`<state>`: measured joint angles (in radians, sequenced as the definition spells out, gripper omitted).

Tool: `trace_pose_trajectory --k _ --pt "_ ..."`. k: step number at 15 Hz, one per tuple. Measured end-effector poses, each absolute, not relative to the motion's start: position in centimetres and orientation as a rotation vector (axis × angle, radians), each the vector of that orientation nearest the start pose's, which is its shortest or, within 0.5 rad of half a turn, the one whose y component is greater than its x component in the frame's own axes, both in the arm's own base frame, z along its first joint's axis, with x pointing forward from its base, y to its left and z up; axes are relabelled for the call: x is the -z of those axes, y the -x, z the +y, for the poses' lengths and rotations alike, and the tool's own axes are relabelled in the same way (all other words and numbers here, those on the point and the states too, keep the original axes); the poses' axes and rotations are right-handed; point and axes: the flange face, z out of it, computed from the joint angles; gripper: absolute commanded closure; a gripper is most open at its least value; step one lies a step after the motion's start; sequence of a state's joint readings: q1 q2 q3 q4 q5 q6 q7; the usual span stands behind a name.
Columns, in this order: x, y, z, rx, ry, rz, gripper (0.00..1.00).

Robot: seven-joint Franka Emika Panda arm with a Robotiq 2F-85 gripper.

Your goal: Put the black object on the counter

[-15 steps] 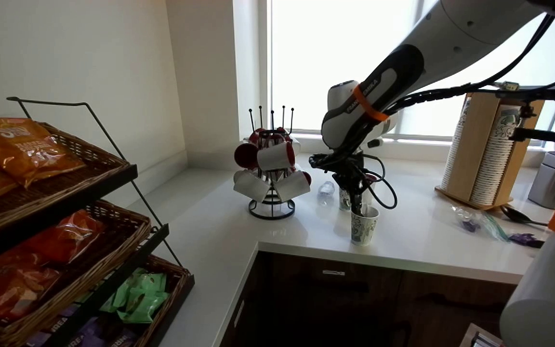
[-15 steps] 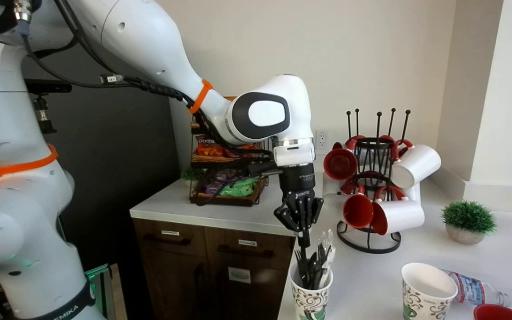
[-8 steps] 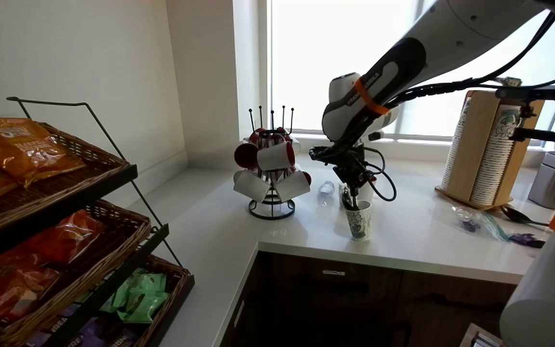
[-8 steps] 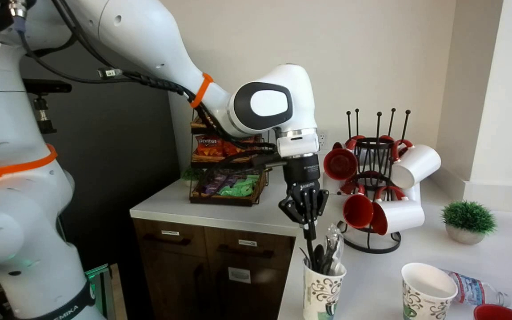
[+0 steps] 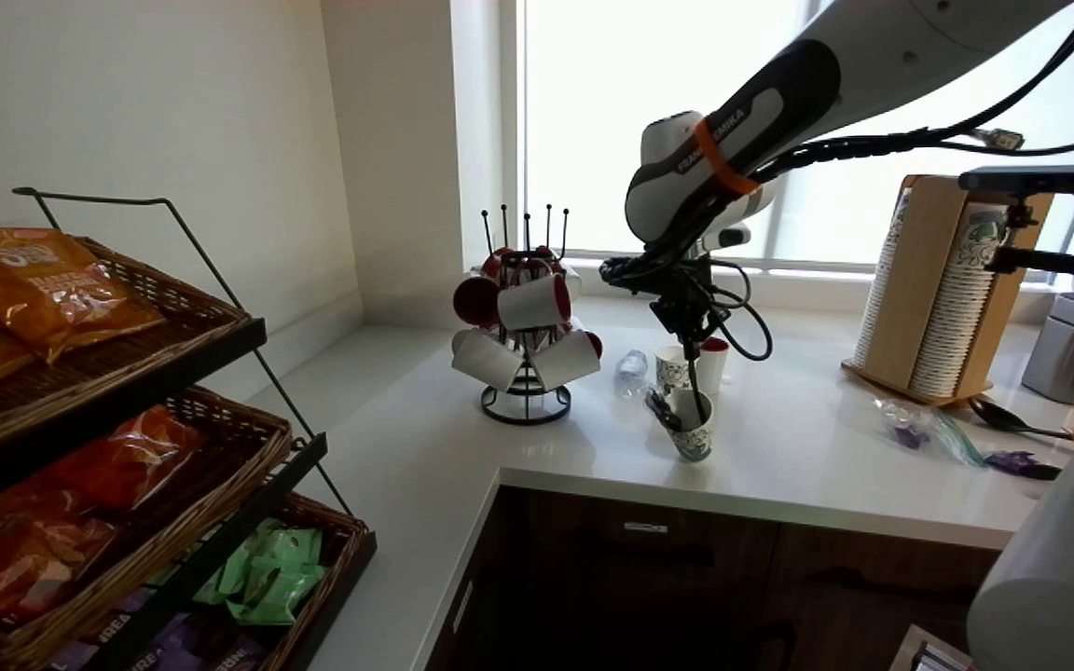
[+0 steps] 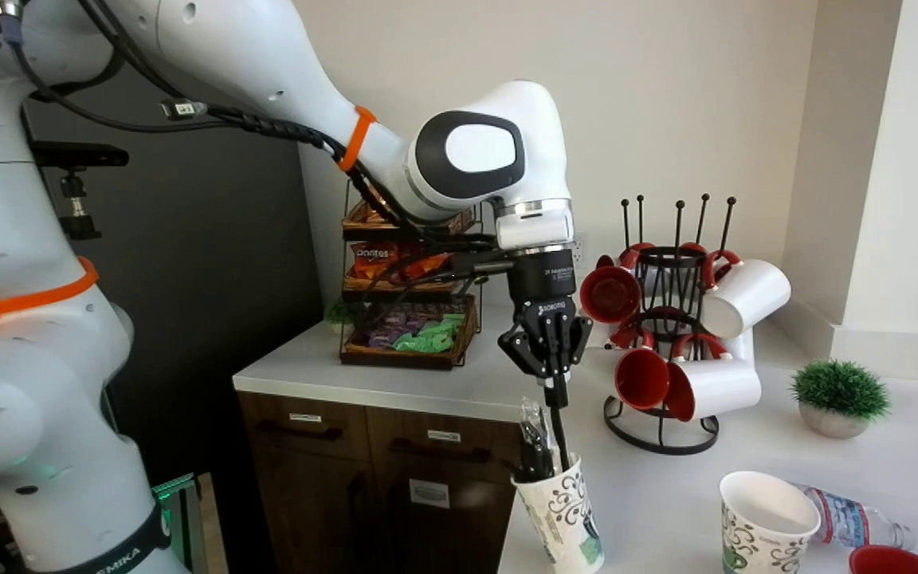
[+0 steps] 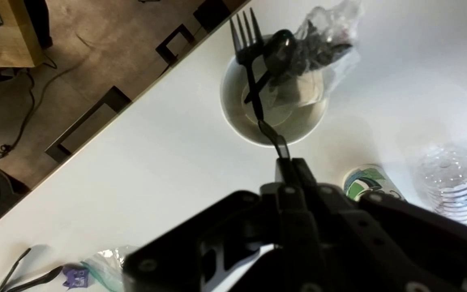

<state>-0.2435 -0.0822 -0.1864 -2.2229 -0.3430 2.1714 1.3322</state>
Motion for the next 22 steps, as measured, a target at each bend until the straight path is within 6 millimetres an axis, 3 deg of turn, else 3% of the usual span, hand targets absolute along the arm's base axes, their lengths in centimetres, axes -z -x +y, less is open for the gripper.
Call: trace_pose_trajectory --k 22 --pt "-40.3 -45.7 -26.5 0.239 2.189 2.563 0.99"
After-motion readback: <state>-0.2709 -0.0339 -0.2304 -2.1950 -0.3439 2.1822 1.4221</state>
